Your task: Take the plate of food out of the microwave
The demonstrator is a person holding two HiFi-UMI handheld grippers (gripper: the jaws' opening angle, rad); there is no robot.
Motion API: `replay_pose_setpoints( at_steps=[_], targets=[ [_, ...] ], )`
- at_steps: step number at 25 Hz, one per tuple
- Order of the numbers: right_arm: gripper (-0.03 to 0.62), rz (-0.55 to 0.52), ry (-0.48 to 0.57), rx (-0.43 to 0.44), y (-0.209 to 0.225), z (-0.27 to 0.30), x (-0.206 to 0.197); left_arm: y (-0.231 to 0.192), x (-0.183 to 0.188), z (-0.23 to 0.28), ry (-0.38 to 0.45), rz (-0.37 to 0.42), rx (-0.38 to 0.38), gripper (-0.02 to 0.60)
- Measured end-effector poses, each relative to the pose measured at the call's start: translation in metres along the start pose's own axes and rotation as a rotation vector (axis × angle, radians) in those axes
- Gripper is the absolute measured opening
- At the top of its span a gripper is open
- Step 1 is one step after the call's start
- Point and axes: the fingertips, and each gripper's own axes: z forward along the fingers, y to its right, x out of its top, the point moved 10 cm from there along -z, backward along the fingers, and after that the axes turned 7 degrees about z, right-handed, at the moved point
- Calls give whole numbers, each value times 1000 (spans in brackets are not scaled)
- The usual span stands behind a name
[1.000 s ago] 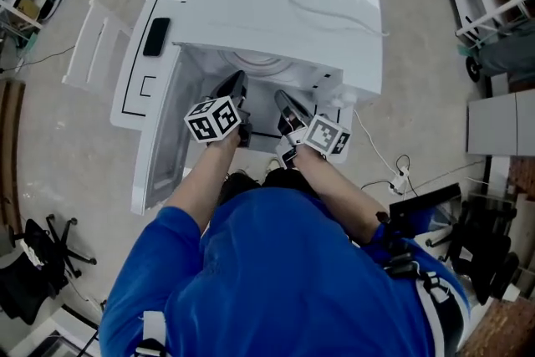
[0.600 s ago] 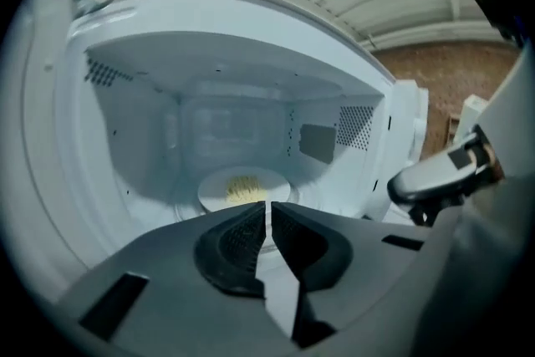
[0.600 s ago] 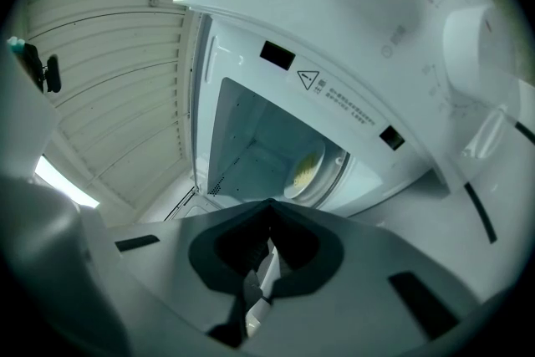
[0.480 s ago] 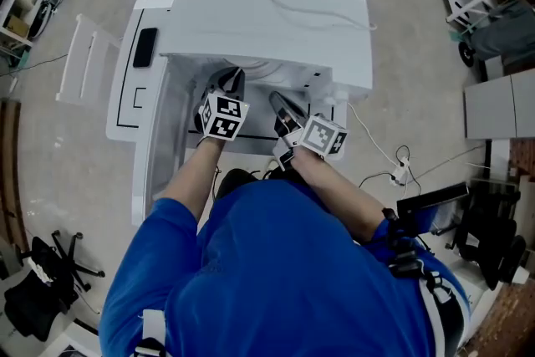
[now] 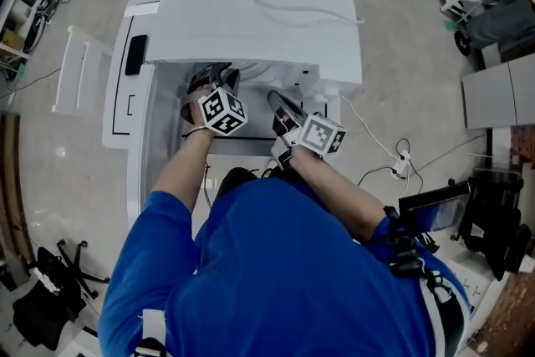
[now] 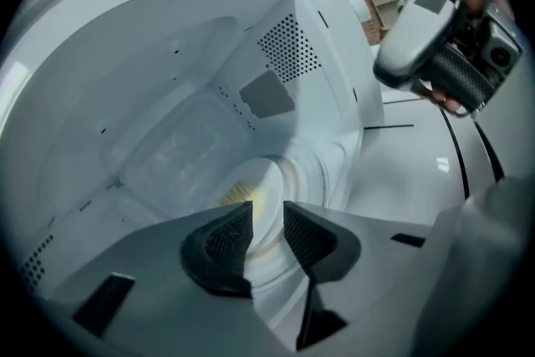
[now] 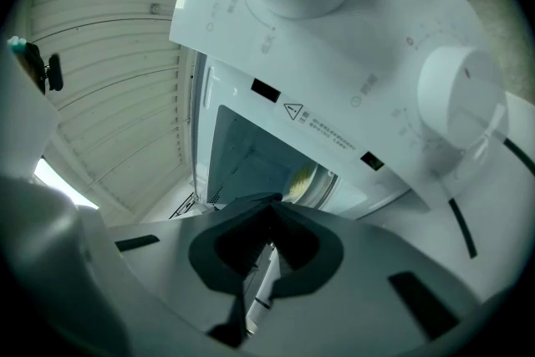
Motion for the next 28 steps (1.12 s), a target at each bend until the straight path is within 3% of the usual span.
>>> replay_pose_setpoints(
  at_steps=[5,10,18,23,28],
  targets=[
    [-5,11,15,0,0,-5,2,4,7,8,-30,174,-26,107],
    [-5,12,29,1,1,-9,5,8,9,14,-48,274,-46,107],
    [-5,13,36,1,1,-14,6,10,9,23,-75,355,-33,105],
    [-5,13,29,-2,3,-13,5,13,5,23,-75,344,-35,41],
    [-5,12,28,-7,5,-15,5,18,6,17,-66,340,-29,35]
  ],
)
